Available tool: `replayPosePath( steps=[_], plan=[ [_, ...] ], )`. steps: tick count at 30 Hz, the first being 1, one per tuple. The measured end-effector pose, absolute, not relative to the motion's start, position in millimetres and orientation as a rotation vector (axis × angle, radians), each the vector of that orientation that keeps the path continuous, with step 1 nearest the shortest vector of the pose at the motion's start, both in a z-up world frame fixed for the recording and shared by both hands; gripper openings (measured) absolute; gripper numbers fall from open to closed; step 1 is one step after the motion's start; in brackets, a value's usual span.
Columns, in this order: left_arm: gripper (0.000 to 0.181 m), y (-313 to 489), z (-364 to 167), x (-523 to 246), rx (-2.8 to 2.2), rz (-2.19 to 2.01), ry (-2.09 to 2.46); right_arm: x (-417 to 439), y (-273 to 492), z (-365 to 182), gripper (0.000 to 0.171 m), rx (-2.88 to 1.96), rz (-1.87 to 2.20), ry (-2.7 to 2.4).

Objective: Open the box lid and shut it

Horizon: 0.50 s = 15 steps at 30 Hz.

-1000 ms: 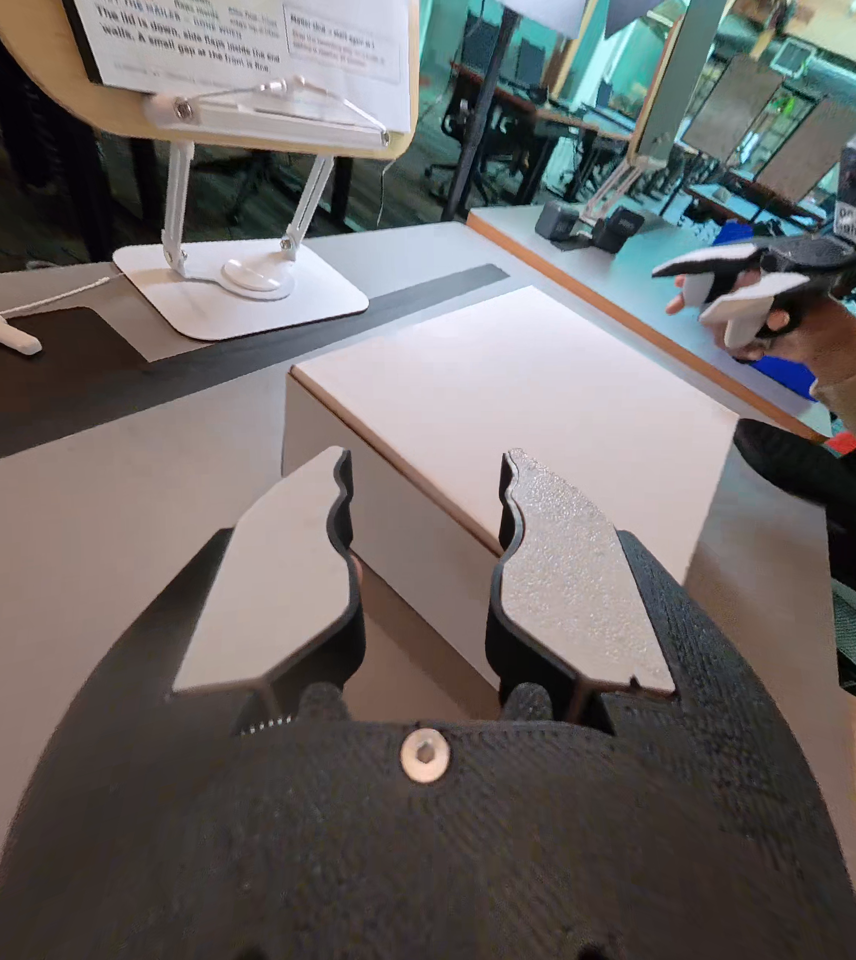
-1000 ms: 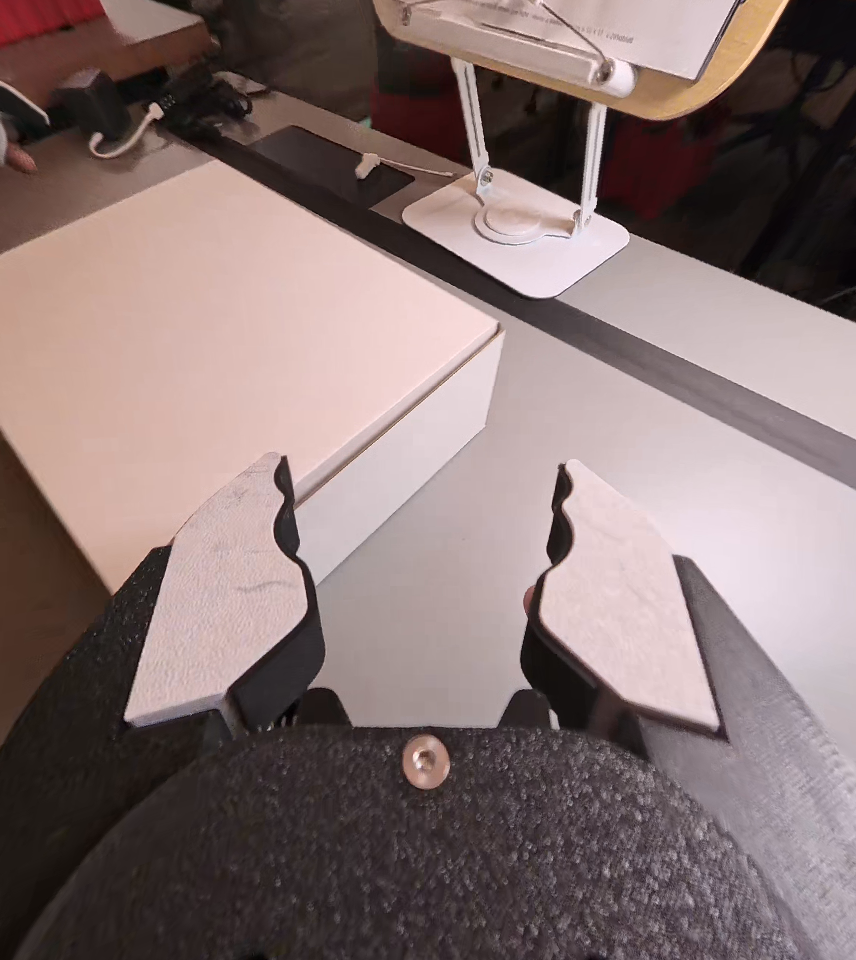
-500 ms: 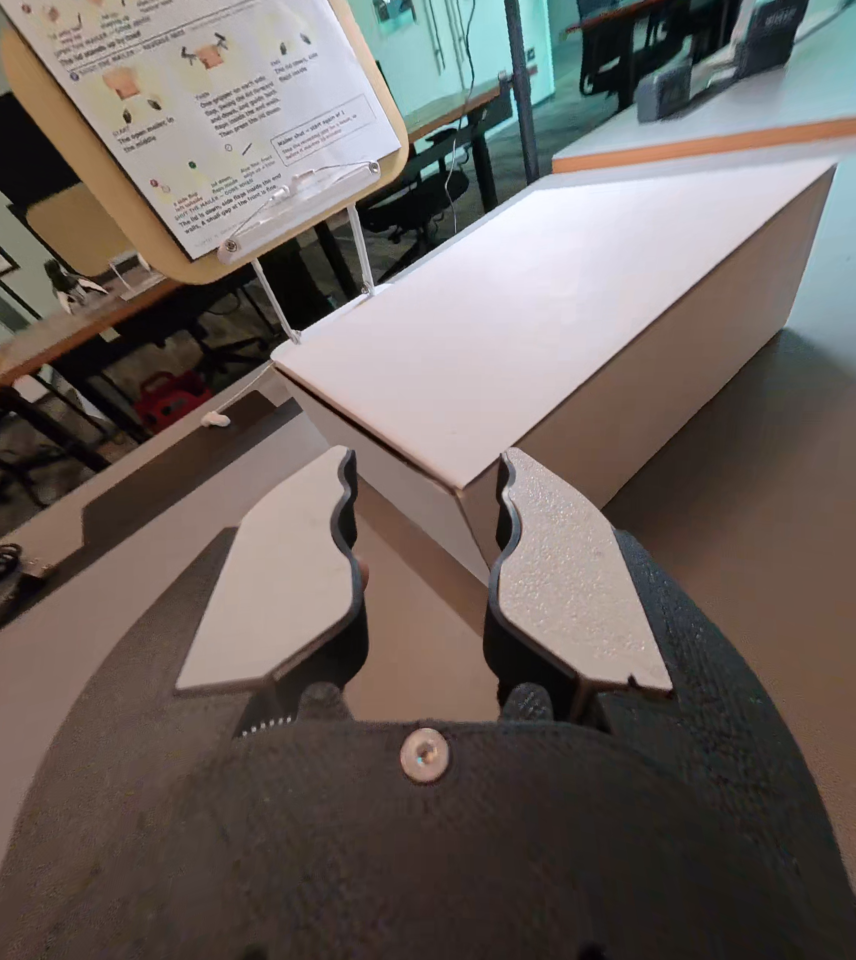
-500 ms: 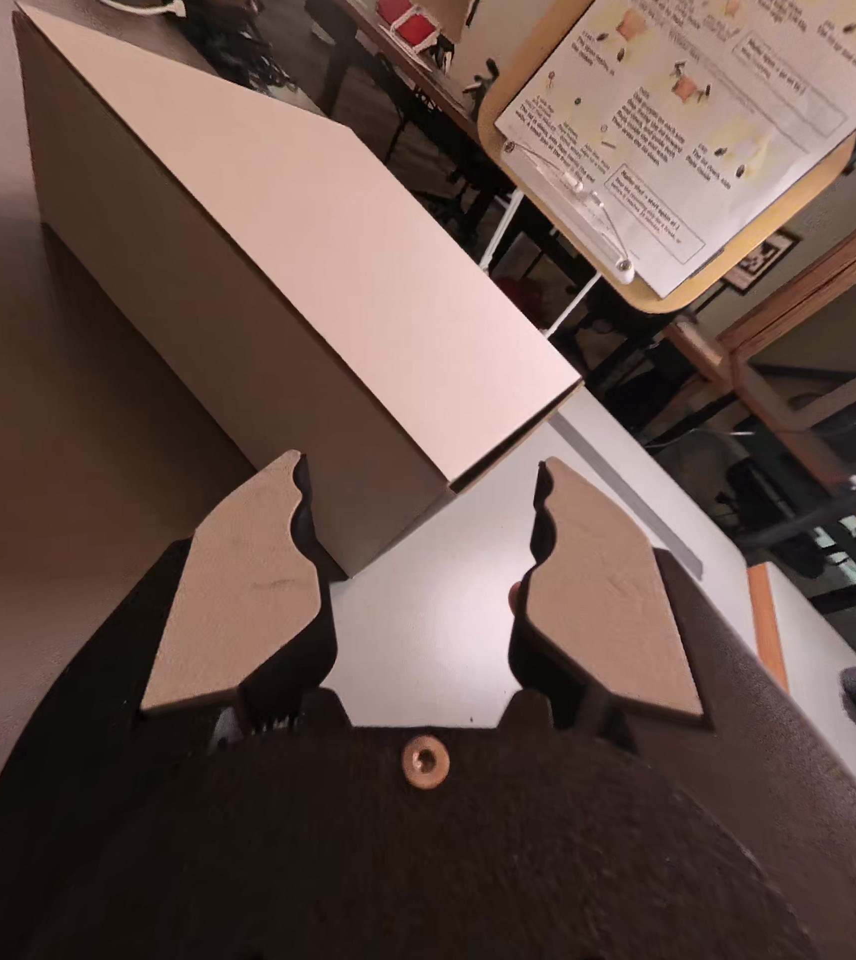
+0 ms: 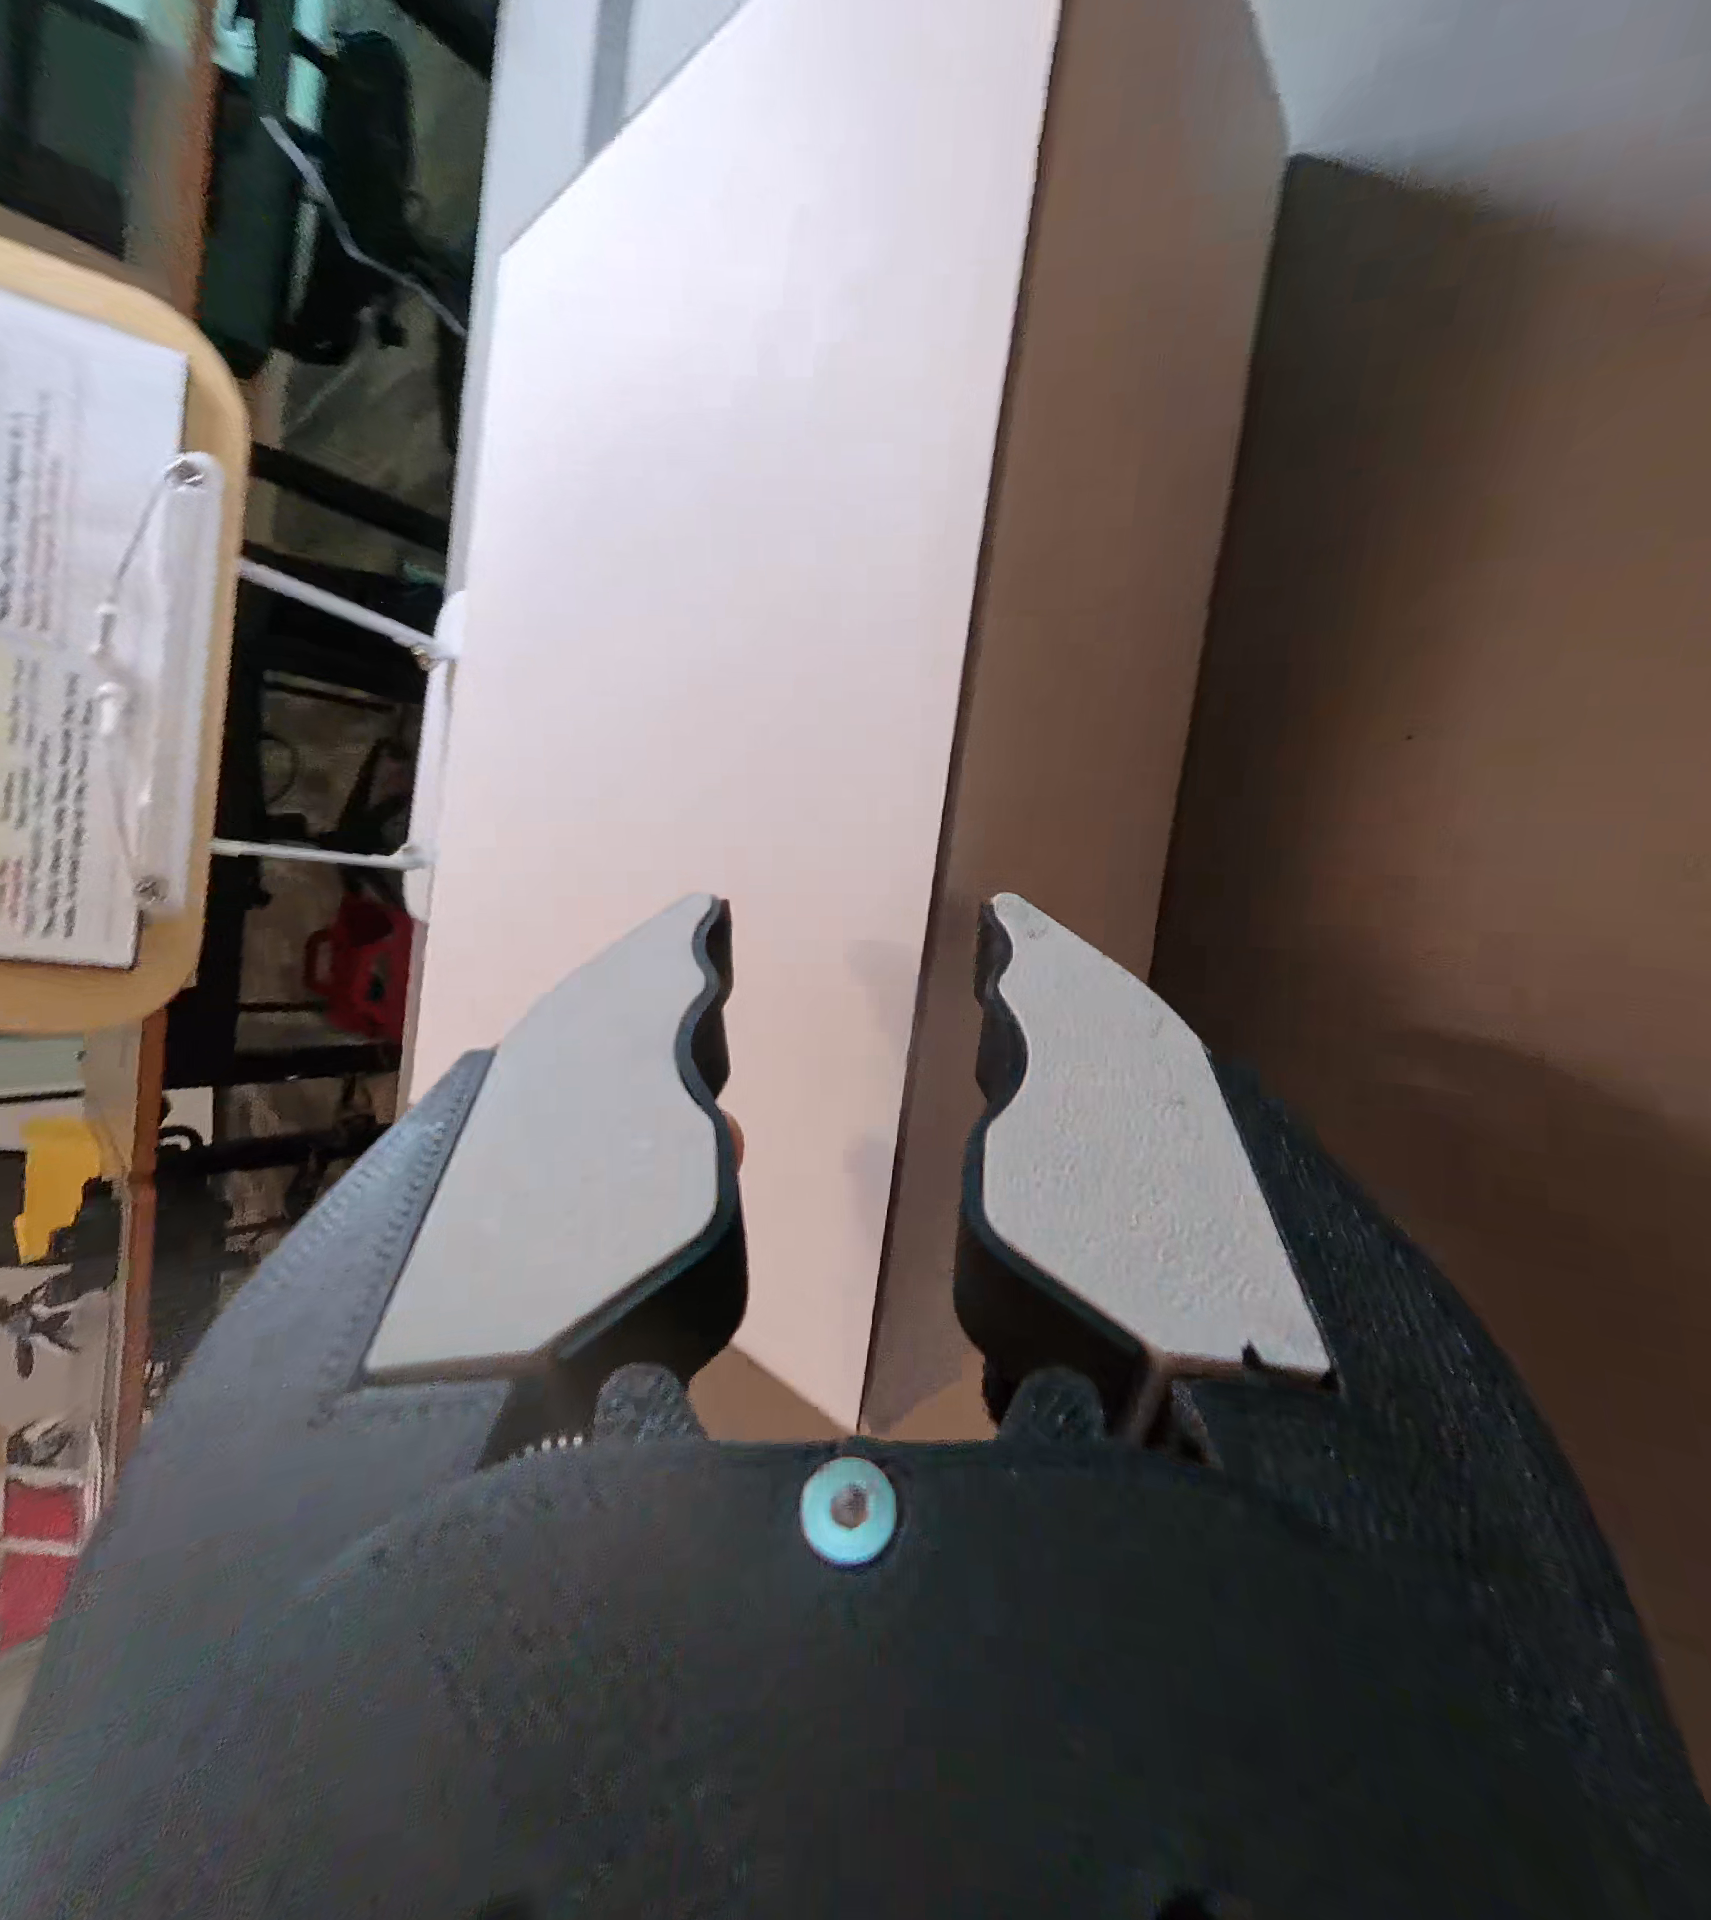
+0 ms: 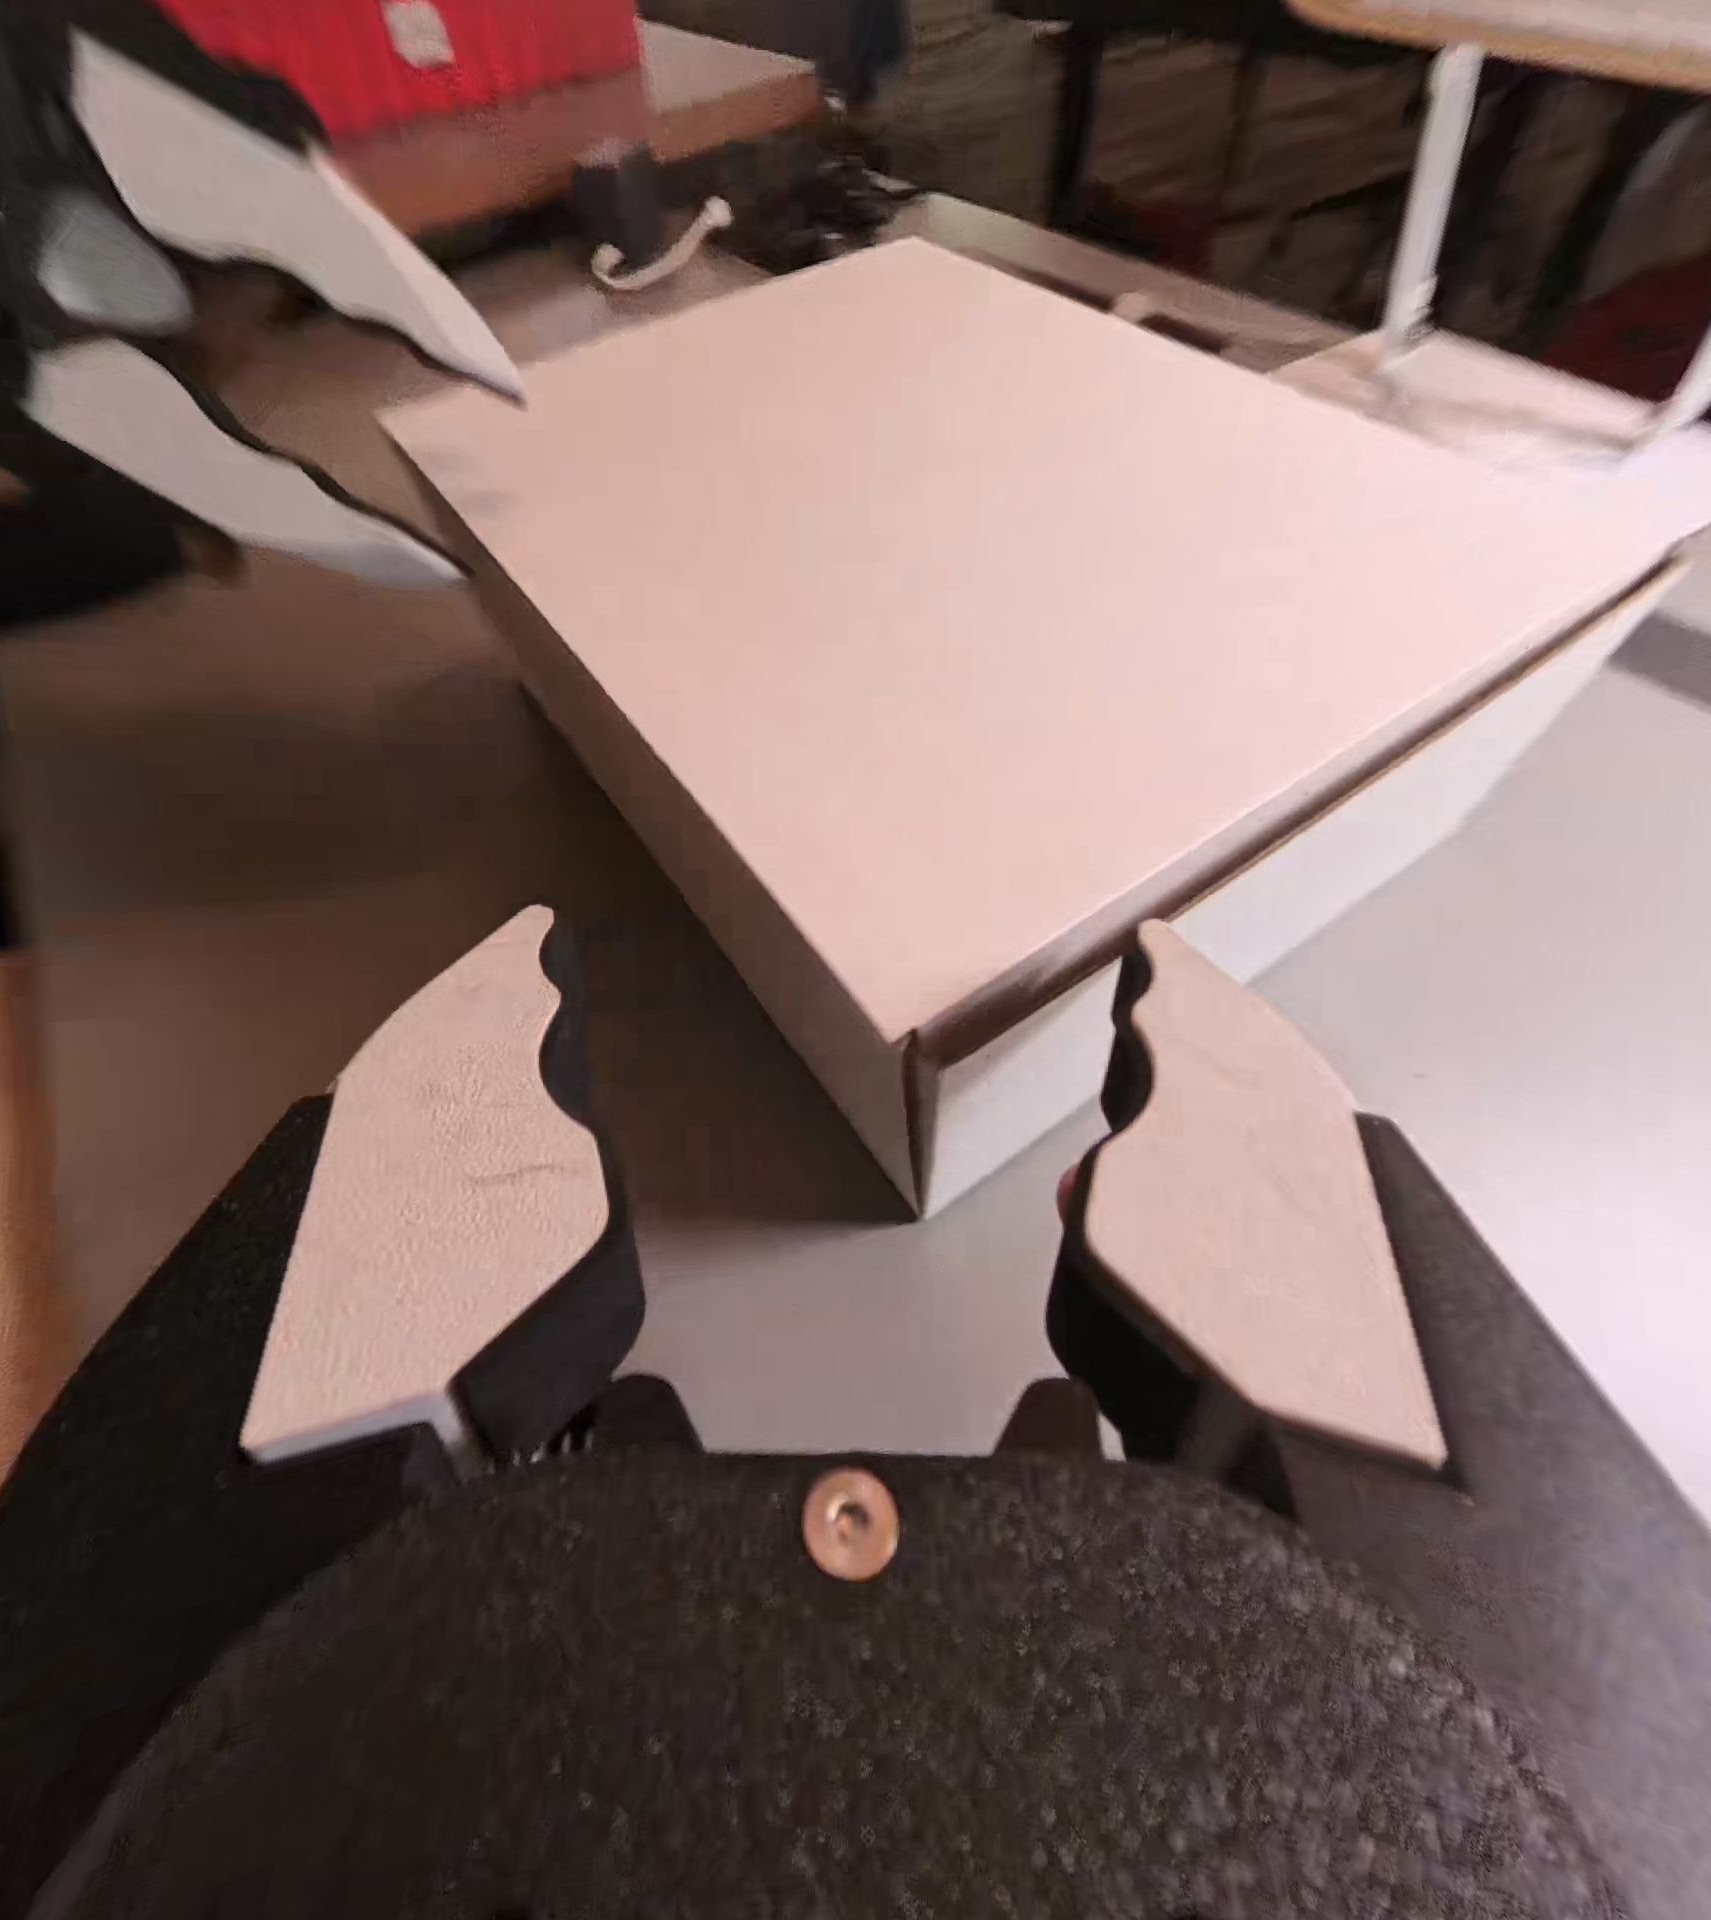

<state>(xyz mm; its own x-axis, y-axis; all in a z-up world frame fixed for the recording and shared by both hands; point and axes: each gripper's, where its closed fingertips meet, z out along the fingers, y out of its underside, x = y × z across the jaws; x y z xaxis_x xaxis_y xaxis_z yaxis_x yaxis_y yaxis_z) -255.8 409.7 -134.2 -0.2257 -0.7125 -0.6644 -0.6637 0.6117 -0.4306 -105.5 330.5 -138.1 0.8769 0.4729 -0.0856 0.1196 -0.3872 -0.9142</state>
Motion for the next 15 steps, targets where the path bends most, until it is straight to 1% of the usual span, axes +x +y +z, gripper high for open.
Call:
replayPosePath(
  steps=[1,2,7,11,15],
  plan=[
    [0.046,407,-135,-249,-1.083,-0.069,1.967,-99,335,-132,0.099,-1.969,0.526,-0.406],
    [0.046,405,-135,-242,-1.072,-0.067,1.980,-85,345,-125,0.098,-1.970,0.557,-0.366],
    [0.046,398,-139,-221,-1.088,-0.101,2.007,-9,419,-115,0.089,-2.061,0.485,-0.111],
    [0.044,396,-141,-218,-1.129,-0.109,1.996,17,471,-129,0.083,-2.152,0.617,0.095],
    [0.041,396,-143,-221,-1.175,-0.130,1.991,18,499,-146,0.079,-2.215,0.710,0.197]
  ],
)
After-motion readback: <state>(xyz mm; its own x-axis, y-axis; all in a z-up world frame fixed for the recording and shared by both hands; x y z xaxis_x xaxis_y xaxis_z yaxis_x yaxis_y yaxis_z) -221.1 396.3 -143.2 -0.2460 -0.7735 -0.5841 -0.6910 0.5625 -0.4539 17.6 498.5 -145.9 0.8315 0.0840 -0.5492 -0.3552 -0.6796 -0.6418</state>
